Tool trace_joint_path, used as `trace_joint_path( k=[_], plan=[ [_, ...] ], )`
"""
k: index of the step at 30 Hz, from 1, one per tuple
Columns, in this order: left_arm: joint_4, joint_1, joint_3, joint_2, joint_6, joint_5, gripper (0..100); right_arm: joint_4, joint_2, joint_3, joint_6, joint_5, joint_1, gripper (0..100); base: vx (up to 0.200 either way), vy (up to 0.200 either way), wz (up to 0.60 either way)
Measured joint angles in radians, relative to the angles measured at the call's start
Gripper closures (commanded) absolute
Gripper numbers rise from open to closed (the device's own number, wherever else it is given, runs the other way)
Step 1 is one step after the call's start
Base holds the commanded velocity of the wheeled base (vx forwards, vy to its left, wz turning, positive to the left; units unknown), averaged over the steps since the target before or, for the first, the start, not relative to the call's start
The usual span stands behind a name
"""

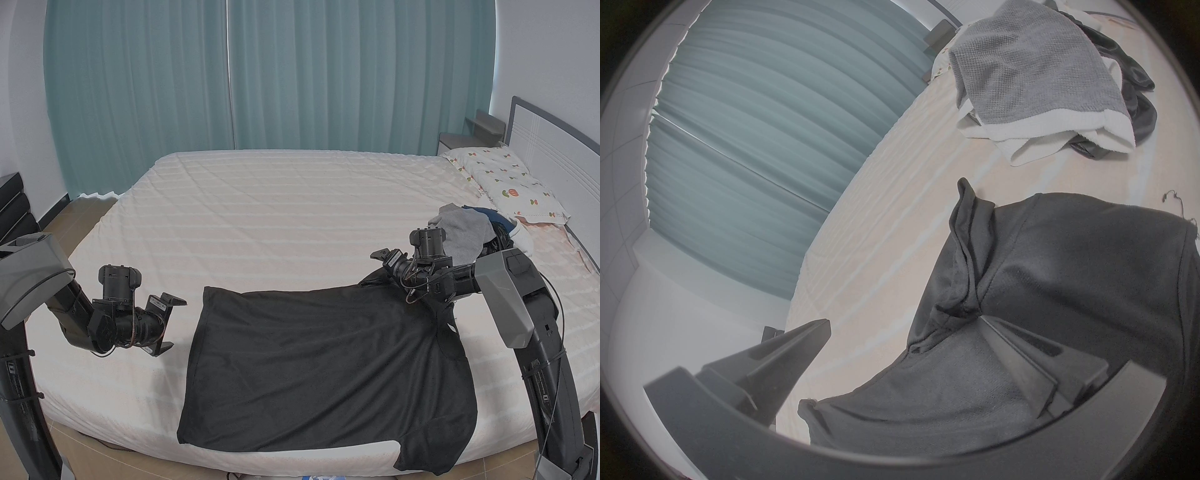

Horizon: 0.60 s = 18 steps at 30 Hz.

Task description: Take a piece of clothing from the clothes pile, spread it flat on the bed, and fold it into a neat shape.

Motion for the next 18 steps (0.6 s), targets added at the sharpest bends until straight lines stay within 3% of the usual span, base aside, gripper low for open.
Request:
trace_joint_path(
  k=[18],
  plan=[
    [0.0,-0.001,0.006,0.002,0.004,0.002,0,-0.037,0.059,-0.021,0.0,0.004,0.017,0,0.0,0.0,0.0]
  ],
)
